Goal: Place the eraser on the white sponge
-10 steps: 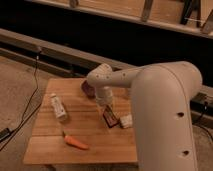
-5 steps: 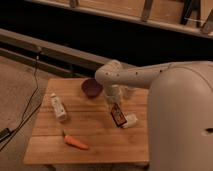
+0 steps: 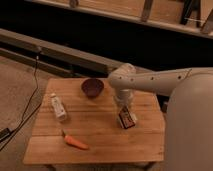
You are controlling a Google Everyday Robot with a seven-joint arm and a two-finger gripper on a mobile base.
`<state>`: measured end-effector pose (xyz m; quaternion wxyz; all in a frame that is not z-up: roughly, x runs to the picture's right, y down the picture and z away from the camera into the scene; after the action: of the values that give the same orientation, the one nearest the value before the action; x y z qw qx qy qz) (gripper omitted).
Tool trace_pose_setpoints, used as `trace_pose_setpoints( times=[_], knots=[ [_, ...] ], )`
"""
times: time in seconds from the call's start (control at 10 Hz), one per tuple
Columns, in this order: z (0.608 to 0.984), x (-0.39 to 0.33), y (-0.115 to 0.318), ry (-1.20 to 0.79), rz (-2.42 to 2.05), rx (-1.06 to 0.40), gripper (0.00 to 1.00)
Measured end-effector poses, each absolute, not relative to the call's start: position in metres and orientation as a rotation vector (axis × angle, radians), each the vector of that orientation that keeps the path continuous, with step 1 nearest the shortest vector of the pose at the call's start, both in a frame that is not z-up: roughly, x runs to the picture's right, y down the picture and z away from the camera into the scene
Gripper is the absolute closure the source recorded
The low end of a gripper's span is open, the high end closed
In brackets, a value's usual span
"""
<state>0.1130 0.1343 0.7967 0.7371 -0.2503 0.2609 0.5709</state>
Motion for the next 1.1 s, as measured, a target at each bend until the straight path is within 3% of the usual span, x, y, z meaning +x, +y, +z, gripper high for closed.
trace_pose_setpoints(
  times=[1.1],
  knots=[
    [0.832, 0.149, 0.138, 0.604, 1.266, -0.593, 1.00]
  ],
)
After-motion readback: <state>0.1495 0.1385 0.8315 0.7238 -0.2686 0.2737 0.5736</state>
